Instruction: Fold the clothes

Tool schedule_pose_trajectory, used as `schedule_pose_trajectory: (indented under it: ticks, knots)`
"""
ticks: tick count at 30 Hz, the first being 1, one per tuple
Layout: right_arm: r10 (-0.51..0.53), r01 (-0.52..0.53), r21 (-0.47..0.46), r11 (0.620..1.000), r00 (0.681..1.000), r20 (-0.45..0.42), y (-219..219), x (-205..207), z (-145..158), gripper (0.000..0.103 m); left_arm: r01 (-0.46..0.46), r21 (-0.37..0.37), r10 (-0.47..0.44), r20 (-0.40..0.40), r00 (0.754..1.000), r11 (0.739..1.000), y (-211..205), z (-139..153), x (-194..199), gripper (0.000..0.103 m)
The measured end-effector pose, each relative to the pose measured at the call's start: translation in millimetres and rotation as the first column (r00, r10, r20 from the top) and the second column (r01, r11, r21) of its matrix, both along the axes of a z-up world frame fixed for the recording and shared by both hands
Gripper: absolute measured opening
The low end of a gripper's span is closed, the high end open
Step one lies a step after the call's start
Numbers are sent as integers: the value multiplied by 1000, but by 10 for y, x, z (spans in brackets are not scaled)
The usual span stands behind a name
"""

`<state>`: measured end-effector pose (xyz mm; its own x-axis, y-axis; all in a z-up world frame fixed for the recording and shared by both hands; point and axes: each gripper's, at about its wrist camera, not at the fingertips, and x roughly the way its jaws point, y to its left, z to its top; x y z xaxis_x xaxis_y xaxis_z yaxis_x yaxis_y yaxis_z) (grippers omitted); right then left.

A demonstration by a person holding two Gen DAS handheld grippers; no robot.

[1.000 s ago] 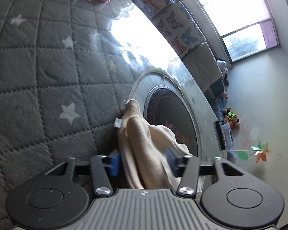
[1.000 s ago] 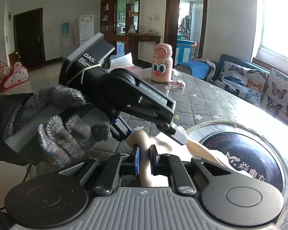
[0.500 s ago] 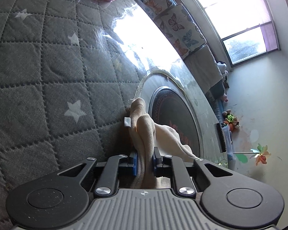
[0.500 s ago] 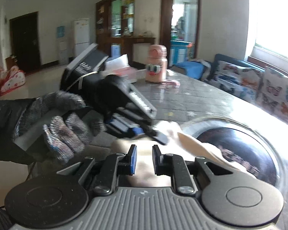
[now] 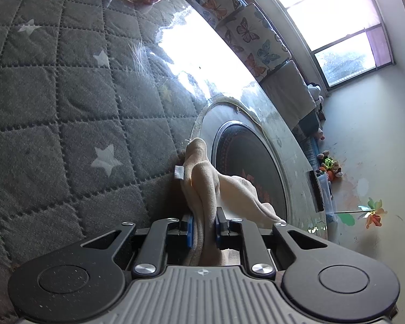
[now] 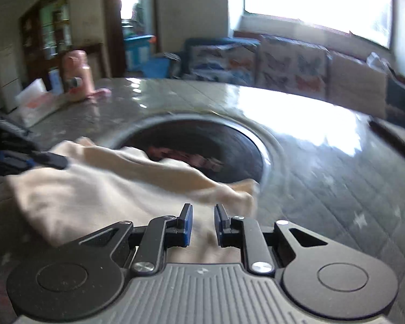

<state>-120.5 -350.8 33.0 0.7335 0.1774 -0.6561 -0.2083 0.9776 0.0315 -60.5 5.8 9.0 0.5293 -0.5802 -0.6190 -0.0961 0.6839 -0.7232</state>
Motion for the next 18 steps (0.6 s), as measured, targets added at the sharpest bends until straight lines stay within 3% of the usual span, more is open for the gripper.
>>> schedule_pose_trajectory:
  ticks: [6,18]
  knots:
    - [-45,45,5,999,999,8,-115,45,-51,17,12,23,-12,13,1000,1000,-16,16,3,17]
    - [-127,130,117,985,991,-38,-312,262,-168,29,37,88,-43,61,997,995,-70,64,-5,17]
